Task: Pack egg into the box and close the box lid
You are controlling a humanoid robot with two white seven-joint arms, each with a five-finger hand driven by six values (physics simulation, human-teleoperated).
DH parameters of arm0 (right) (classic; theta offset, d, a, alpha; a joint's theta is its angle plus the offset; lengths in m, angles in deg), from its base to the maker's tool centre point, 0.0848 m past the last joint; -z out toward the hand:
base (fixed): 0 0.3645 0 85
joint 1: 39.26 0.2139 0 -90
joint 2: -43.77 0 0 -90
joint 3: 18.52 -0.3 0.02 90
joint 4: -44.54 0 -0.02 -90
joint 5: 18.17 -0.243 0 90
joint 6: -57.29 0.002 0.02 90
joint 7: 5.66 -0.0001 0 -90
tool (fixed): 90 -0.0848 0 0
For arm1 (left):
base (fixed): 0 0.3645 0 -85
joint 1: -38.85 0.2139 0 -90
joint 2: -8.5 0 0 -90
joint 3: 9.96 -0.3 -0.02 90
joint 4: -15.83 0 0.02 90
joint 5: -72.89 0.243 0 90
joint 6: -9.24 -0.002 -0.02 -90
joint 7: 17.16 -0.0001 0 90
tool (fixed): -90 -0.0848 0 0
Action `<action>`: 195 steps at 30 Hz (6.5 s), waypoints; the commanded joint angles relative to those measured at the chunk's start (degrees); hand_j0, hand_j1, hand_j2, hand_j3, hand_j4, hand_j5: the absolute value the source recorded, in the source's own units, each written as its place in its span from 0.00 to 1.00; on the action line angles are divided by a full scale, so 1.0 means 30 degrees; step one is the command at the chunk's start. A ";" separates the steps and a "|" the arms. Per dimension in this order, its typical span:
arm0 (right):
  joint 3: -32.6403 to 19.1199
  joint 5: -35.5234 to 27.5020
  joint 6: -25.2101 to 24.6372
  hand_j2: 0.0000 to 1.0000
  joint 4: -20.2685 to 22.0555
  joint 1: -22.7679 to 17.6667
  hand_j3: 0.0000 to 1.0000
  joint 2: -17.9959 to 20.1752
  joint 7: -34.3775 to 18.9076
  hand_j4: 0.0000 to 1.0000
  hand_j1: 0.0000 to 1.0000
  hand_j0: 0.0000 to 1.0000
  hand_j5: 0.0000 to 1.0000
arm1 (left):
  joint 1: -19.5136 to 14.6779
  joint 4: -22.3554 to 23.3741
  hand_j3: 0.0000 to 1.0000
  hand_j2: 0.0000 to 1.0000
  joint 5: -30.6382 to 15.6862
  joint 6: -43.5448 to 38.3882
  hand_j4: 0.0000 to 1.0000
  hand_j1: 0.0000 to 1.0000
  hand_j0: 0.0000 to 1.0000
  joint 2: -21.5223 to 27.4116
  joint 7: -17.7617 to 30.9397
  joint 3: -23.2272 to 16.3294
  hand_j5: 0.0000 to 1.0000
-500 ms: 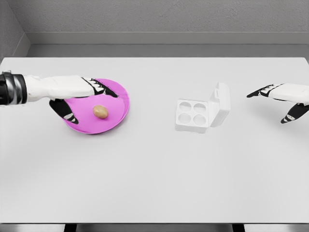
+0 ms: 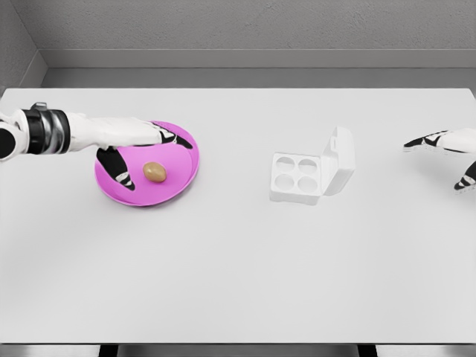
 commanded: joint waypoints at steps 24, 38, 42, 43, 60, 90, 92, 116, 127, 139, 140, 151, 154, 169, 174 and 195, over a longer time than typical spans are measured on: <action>0.0251 -0.0187 -0.0041 1.00 -0.0070 0.1230 1.00 -0.0939 0.0070 1.00 1.00 1.00 1.00 | 0.1904 0.1766 1.00 1.00 0.4292 -0.0564 1.00 1.00 1.00 -0.1840 0.0006 0.1482 1.00; 0.0398 -0.0158 -0.0041 1.00 0.2391 0.0527 1.00 -0.0734 0.0070 1.00 1.00 1.00 1.00 | 0.3135 0.2469 1.00 1.00 0.5289 -0.0593 1.00 1.00 1.00 -0.2689 0.0006 0.2742 1.00; 0.0398 -0.0129 -0.0041 1.00 0.2567 0.0293 1.00 -0.0734 0.0005 1.00 1.00 1.00 1.00 | 0.3164 0.3378 1.00 1.00 0.5318 -0.0535 1.00 1.00 1.00 -0.3099 0.0006 0.2713 1.00; 0.0398 -0.0129 -0.0041 1.00 0.2567 0.0293 1.00 -0.0704 0.0005 1.00 1.00 1.00 1.00 | 0.3164 0.3378 1.00 1.00 0.5318 -0.0564 1.00 1.00 1.00 -0.3129 0.0006 0.2684 1.00; 0.0339 -0.0129 -0.0041 1.00 0.2625 -0.0381 1.00 -0.0587 0.0041 1.00 1.00 1.00 1.00 | 0.3691 0.4257 1.00 1.00 0.5289 -0.0652 1.00 1.00 1.00 -0.3920 -0.0088 0.2772 1.00; 0.0398 -0.0129 -0.0041 1.00 0.3622 -0.0645 1.00 -0.0206 0.0041 1.00 1.00 1.00 1.00 | 0.3808 0.5429 1.00 1.00 0.5289 -0.0622 1.00 1.00 1.00 -0.4594 -0.0557 0.3006 1.00; 0.0398 -0.0129 -0.0041 1.00 0.3622 -0.0645 1.00 -0.0206 0.0041 1.00 1.00 1.00 1.00 | 0.3837 0.5429 1.00 1.00 0.5289 -0.0652 1.00 1.00 1.00 -0.4652 -0.0557 0.3006 1.00; 0.0398 -0.0129 -0.0041 1.00 0.3622 -0.0645 1.00 -0.0060 0.0041 1.00 1.00 1.00 1.00 | 0.4277 0.5429 0.71 0.71 0.4967 -0.0535 0.71 0.71 0.71 -0.4359 -0.0557 0.3709 0.71; 0.0398 -0.0129 -0.0041 1.00 0.3622 -0.0645 1.00 -0.0060 0.0041 1.00 1.00 1.00 1.00 | 0.4658 0.5692 0.60 0.60 0.4381 -0.0535 0.60 0.60 0.60 -0.4330 -0.0557 0.3709 0.60; 0.0398 -0.0129 -0.0041 1.00 0.3622 -0.0645 1.00 -0.0031 0.0041 1.00 1.00 1.00 1.00 | 0.4717 0.5370 0.37 0.37 0.2242 0.0491 0.37 0.37 0.37 -0.3832 -0.0265 0.3826 0.37; 0.0368 -0.0129 -0.0041 1.00 0.3592 -0.0644 1.00 0.0028 0.0041 1.00 1.00 1.00 1.00 | 0.4687 0.5078 0.37 0.37 0.2184 0.0491 0.37 0.37 0.37 -0.3803 0.0006 0.4030 0.37; 0.0339 -0.0129 -0.0041 1.00 0.3592 -0.0527 1.00 0.0116 0.0099 1.00 1.00 1.00 1.00 | 0.4482 0.1854 0.33 0.33 0.1275 0.0344 0.33 0.33 0.33 -0.5061 0.0006 0.6873 0.33; 0.0368 -0.0129 -0.0041 1.00 0.3592 -0.0527 1.00 0.0116 0.0070 1.00 1.00 1.00 1.00 | 0.4424 0.1913 0.32 0.32 0.1363 0.0315 0.32 0.32 0.32 -0.7229 0.0006 0.6844 0.32; 0.0368 -0.0129 -0.0041 1.00 0.3534 -0.0586 1.00 0.0174 0.0005 1.00 1.00 1.00 1.00 | 0.4219 0.7156 0.26 0.26 -0.1273 0.1281 0.26 0.26 0.26 -1.2884 0.0006 0.7430 0.26; 0.0397 -0.0129 -0.0041 1.00 0.3416 -0.0645 1.00 0.0057 0.0005 1.00 1.00 1.00 1.00 | 0.4102 0.9149 0.26 0.26 -0.2240 0.1751 0.26 0.26 0.26 -1.4290 0.0006 0.7869 0.26; 0.0398 -0.0099 -0.0041 1.00 0.3446 -0.0674 1.00 -0.0001 0.0005 1.00 1.00 1.00 1.00 | 0.4541 1.3720 0.29 0.29 -0.4936 0.4856 0.29 0.29 0.29 -1.6547 -0.0499 0.8280 0.29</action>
